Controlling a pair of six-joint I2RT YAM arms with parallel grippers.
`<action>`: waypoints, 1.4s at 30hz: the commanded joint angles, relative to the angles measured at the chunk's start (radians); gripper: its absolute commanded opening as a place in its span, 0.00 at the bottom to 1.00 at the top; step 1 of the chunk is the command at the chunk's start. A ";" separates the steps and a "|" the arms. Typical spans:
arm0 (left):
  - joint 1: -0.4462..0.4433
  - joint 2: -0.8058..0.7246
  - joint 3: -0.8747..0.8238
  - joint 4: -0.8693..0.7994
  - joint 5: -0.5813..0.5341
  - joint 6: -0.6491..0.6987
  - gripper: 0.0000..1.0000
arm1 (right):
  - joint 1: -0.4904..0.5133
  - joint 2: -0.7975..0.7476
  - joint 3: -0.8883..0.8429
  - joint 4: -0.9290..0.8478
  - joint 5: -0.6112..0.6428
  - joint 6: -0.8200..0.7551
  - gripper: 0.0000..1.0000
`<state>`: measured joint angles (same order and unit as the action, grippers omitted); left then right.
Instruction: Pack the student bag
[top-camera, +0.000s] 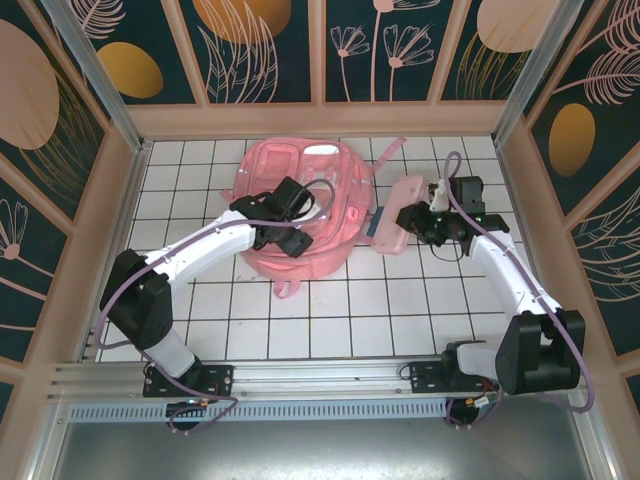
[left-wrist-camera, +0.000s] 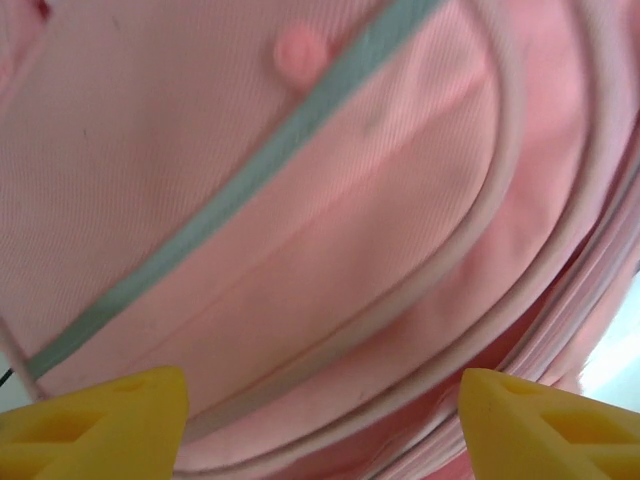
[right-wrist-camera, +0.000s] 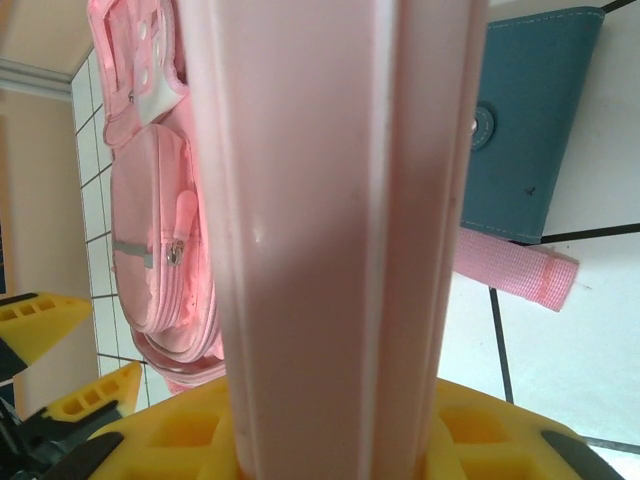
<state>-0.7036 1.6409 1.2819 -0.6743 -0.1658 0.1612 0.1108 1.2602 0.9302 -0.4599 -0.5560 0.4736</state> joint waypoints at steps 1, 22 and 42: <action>0.019 -0.015 -0.032 -0.007 -0.095 0.185 0.72 | 0.008 0.001 0.021 0.068 -0.047 -0.010 0.25; 0.180 0.053 0.022 -0.051 0.204 0.423 0.64 | 0.007 0.052 0.023 0.098 -0.074 -0.012 0.25; 0.188 0.162 0.034 -0.005 0.187 0.465 0.55 | 0.010 0.069 0.044 0.105 -0.076 0.008 0.25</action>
<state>-0.5205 1.7702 1.2877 -0.6701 0.0437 0.6018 0.1116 1.3281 0.9333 -0.3920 -0.6041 0.4774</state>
